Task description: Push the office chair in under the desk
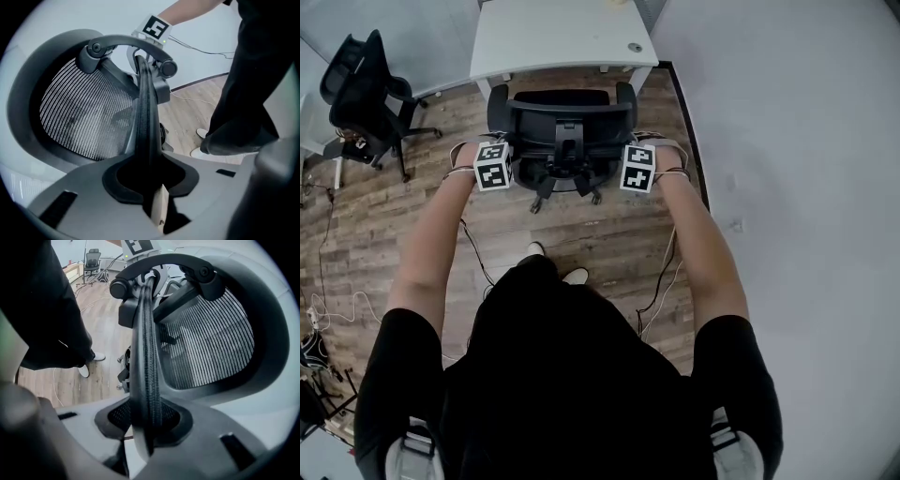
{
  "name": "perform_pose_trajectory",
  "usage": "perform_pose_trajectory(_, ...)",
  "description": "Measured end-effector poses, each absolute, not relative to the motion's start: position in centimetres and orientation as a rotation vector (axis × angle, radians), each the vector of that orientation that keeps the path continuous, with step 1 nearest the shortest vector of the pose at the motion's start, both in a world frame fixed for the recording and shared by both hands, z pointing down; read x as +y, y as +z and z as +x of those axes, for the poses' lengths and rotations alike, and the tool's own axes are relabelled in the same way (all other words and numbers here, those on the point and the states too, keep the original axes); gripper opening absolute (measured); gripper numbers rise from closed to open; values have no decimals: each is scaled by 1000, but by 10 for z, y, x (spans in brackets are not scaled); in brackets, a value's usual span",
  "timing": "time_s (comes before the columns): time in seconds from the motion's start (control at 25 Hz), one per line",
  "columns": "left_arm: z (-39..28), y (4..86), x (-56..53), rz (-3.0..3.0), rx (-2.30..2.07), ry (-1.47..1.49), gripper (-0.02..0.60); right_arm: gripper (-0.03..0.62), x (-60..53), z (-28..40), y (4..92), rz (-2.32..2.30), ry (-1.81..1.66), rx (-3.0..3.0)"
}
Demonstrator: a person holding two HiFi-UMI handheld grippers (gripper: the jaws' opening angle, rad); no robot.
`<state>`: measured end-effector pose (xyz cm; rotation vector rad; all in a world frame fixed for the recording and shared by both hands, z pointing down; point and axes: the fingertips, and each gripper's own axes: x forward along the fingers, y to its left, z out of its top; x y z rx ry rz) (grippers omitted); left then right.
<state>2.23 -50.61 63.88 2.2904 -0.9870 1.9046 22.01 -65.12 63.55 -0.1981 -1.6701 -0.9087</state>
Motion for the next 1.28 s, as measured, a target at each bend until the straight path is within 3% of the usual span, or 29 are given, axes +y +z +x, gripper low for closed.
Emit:
perform_pose_trajectory(0.64, -23, 634, -612, 2263, -1055, 1894, 69, 104, -769, 166, 632, -277, -902, -1639)
perform_pose_trajectory(1.28, -27, 636, -624, 2271, -1077, 1896, 71, 107, -784, 160, 637, -278, -896, -1629)
